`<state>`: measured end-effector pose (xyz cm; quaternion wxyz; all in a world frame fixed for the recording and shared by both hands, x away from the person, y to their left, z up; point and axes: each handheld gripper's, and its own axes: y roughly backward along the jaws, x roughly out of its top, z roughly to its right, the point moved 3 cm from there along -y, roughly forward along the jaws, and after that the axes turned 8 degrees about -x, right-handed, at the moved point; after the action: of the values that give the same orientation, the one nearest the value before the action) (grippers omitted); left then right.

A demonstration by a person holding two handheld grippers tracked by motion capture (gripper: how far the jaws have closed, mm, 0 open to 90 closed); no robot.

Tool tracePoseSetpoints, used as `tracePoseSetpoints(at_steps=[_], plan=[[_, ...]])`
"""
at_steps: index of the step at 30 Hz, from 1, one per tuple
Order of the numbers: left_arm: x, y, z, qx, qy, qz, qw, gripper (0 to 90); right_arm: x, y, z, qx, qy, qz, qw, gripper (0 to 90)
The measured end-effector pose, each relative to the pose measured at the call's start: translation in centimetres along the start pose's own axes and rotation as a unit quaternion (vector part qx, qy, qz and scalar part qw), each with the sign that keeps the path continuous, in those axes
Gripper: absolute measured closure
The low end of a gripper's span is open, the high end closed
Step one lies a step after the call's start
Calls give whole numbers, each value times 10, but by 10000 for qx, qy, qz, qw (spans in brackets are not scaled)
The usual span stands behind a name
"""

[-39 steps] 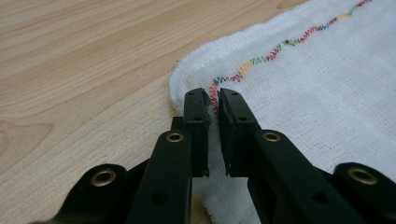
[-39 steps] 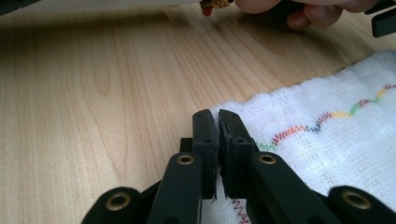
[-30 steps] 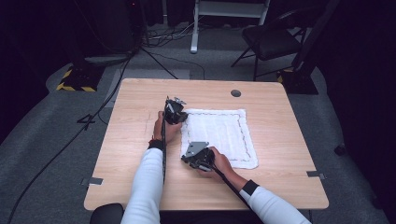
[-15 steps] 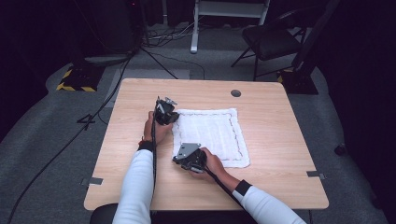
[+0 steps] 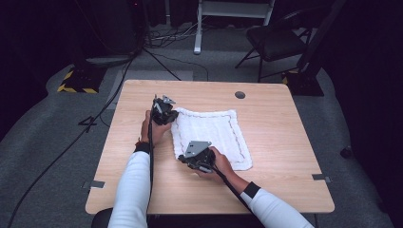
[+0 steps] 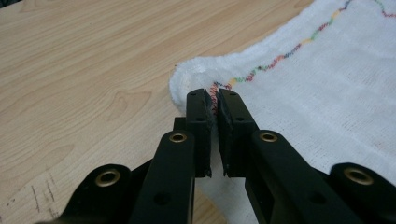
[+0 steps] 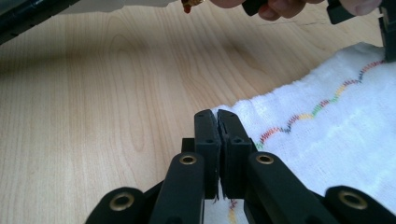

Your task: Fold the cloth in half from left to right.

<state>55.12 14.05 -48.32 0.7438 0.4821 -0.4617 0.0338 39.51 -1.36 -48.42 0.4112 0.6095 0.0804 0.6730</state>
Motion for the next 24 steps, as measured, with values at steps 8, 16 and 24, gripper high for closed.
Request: tracePoseSetpoints(at_steps=[8,16,24], plan=[[14,-4,11,35,-92,201,9997,839,-3,21,16,-142,-125,104,9998,875],[27,-13,26,-18,-176,219,9996,838,-13,36,25,-249,-218,96,9994,875],[36,-26,40,-79,-207,249,9994,837,-22,44,27,-289,-222,53,9993,875]])
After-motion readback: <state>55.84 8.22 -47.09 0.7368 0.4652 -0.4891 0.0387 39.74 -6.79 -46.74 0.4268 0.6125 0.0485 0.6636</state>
